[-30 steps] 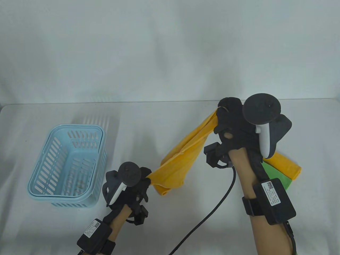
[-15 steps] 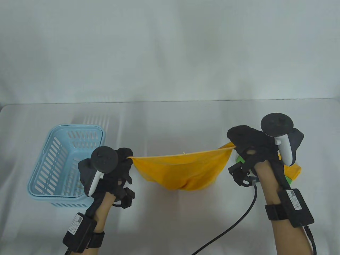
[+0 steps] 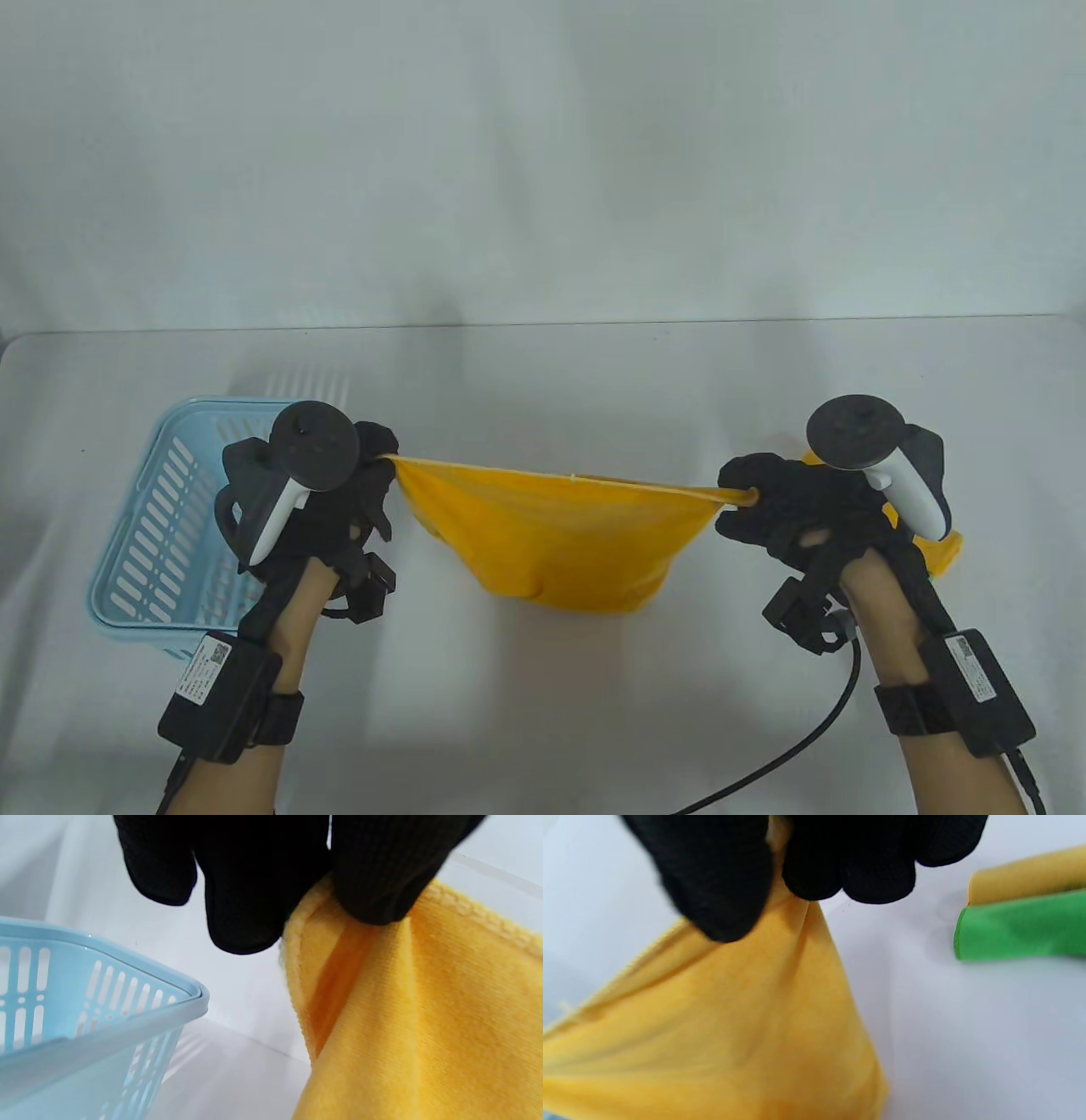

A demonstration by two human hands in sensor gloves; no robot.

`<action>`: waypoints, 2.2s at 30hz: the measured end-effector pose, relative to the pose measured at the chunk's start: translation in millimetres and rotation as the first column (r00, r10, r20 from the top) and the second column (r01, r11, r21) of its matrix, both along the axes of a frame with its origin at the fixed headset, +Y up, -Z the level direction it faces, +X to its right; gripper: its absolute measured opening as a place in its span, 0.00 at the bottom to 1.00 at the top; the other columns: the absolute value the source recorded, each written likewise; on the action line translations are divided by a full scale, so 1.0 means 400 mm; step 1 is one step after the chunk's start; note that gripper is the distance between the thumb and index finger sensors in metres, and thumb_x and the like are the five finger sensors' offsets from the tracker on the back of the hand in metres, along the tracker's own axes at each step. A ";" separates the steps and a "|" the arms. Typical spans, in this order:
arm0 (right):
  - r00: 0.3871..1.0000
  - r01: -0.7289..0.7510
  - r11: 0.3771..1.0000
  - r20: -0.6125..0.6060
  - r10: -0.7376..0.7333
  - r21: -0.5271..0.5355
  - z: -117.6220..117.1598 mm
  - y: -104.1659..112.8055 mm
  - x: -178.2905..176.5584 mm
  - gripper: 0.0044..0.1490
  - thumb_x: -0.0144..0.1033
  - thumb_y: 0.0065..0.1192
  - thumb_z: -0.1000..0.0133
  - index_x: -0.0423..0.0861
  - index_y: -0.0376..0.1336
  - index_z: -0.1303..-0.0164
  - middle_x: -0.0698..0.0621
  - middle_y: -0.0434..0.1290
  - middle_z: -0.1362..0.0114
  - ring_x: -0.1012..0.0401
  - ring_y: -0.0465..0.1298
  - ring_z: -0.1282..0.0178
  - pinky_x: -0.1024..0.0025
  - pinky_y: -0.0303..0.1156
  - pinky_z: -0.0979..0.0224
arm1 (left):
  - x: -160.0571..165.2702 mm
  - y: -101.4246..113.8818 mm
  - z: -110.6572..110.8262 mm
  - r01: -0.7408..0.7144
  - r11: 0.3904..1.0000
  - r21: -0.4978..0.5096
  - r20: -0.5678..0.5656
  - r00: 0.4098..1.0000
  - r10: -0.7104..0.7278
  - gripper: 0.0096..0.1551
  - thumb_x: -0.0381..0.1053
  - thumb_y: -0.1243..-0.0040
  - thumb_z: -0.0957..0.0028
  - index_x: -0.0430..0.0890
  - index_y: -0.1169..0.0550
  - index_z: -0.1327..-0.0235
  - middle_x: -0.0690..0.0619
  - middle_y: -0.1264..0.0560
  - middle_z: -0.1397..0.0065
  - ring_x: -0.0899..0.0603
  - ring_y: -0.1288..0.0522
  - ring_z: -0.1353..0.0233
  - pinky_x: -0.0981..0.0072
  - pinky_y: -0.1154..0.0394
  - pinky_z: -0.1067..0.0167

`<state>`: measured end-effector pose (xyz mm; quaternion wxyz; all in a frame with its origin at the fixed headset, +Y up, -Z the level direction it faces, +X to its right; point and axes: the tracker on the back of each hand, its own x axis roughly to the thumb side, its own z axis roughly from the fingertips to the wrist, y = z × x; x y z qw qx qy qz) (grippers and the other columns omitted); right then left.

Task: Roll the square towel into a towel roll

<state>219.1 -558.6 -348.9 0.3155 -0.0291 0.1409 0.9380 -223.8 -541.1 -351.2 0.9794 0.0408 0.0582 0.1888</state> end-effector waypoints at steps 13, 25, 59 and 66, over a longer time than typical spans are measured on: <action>0.962 0.176 0.913 0.130 -0.238 0.368 0.070 0.118 0.031 0.25 0.50 0.68 0.57 0.60 0.74 0.50 0.52 0.77 0.45 0.52 0.77 0.45 0.44 0.68 0.33 | -0.074 0.136 0.053 -0.146 0.986 0.078 0.049 0.989 0.142 0.22 0.54 0.33 0.57 0.58 0.18 0.47 0.57 0.22 0.34 0.43 0.20 0.32 0.40 0.30 0.31; 0.824 0.483 0.674 -0.031 -0.565 0.559 0.127 0.266 0.079 0.24 0.46 0.71 0.57 0.58 0.74 0.50 0.55 0.82 0.49 0.53 0.80 0.44 0.45 0.70 0.33 | -0.115 0.289 0.129 -0.340 0.916 0.213 0.228 0.929 0.292 0.22 0.55 0.32 0.57 0.60 0.17 0.48 0.61 0.15 0.47 0.48 0.13 0.44 0.43 0.26 0.33; 0.858 0.208 0.891 0.363 -0.364 0.403 -0.084 0.072 0.113 0.23 0.46 0.70 0.58 0.61 0.73 0.51 0.57 0.78 0.37 0.50 0.77 0.34 0.44 0.68 0.30 | -0.027 0.107 -0.081 -0.124 0.992 0.006 0.016 0.992 0.124 0.21 0.55 0.34 0.59 0.63 0.16 0.51 0.62 0.18 0.38 0.47 0.17 0.35 0.43 0.28 0.30; 0.887 0.239 0.922 0.318 -0.335 0.304 -0.051 -0.048 0.129 0.23 0.45 0.70 0.57 0.60 0.73 0.50 0.57 0.79 0.36 0.49 0.77 0.33 0.44 0.68 0.31 | -0.025 -0.007 -0.049 -0.125 0.988 -0.089 0.045 0.991 0.130 0.21 0.55 0.34 0.59 0.62 0.16 0.50 0.60 0.17 0.39 0.46 0.15 0.37 0.43 0.27 0.32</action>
